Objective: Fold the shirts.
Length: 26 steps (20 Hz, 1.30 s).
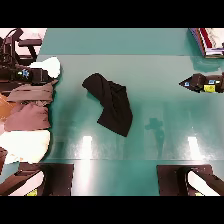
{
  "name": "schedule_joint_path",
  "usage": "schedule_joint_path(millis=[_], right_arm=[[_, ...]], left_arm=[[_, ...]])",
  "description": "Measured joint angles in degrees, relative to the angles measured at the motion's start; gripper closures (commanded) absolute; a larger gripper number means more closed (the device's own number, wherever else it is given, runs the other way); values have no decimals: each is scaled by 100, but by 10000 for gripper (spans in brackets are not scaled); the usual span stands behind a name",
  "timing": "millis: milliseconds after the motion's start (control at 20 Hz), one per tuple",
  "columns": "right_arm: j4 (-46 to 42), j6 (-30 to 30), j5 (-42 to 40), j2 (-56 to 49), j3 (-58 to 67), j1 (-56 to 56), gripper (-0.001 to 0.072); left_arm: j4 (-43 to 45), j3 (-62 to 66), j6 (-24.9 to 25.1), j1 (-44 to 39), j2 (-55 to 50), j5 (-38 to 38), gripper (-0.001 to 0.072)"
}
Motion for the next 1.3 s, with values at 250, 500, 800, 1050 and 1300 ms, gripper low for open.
schedule_joint_path(millis=[250, 500, 800, 1050, 1300], right_arm=[[0, 0, 0, 0, 0, 0, 692], [0, 0, 0, 0, 0, 0, 692], [146, 2, -433, 0, 0, 0, 692], [271, 7, -964, 0, 0, 0, 692], [498, 13, -1102, 0, 2, -42, 692]], left_arm=[[0, 0, 0, 0, 0, 0, 681], [-2, 0, 0, 0, 0, 0, 681], [-256, 0, -9, 0, 2, 332, 681], [-892, -11, -192, -7, 0, 1043, 197], [-1392, 9, 328, -669, -264, 2024, 172]])
